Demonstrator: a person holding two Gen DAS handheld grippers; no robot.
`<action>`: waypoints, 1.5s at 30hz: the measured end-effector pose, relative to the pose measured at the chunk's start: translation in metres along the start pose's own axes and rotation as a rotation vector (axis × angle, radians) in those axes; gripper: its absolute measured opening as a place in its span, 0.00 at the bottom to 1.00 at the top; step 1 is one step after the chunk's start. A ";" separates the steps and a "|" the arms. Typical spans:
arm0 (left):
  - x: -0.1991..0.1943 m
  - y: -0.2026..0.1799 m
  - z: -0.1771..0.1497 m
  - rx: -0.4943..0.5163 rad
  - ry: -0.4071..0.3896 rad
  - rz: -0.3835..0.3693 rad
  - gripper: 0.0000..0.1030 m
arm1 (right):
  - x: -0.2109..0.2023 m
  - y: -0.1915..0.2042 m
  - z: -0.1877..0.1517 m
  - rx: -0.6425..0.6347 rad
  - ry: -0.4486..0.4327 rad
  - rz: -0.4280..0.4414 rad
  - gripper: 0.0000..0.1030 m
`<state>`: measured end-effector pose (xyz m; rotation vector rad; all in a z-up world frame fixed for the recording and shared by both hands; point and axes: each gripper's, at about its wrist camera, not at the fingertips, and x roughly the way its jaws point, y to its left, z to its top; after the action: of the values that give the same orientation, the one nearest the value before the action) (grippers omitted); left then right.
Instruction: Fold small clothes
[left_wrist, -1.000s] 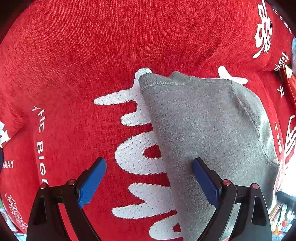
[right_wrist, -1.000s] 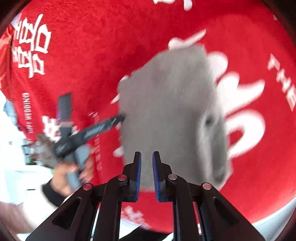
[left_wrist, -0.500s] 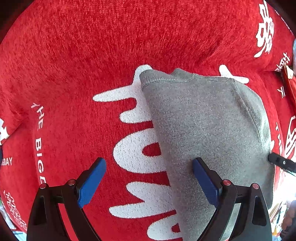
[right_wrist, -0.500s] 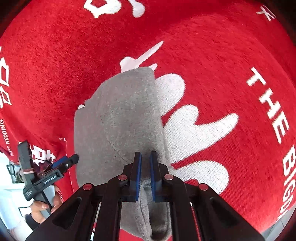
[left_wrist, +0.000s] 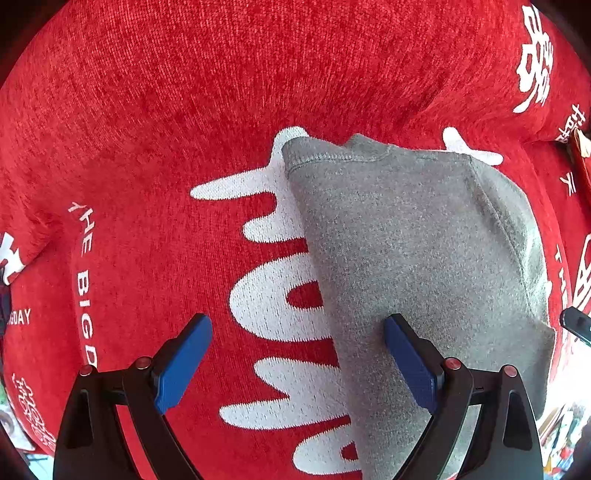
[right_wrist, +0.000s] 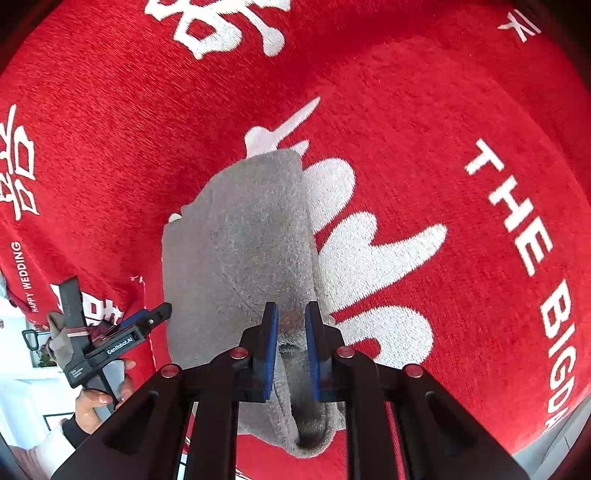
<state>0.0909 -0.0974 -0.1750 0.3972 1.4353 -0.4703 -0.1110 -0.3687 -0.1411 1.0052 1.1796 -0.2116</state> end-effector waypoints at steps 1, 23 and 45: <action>0.000 0.001 0.000 -0.009 0.005 -0.001 0.92 | -0.002 0.001 0.002 -0.005 -0.004 -0.003 0.31; -0.013 0.011 -0.007 -0.116 0.025 -0.060 1.00 | -0.001 -0.001 0.037 -0.016 0.015 0.022 0.74; 0.005 0.014 -0.004 -0.203 0.077 -0.123 1.00 | 0.065 0.020 0.077 -0.168 0.143 -0.026 0.14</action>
<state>0.0952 -0.0832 -0.1810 0.1666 1.5721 -0.4071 -0.0208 -0.3920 -0.1831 0.8686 1.3180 -0.0604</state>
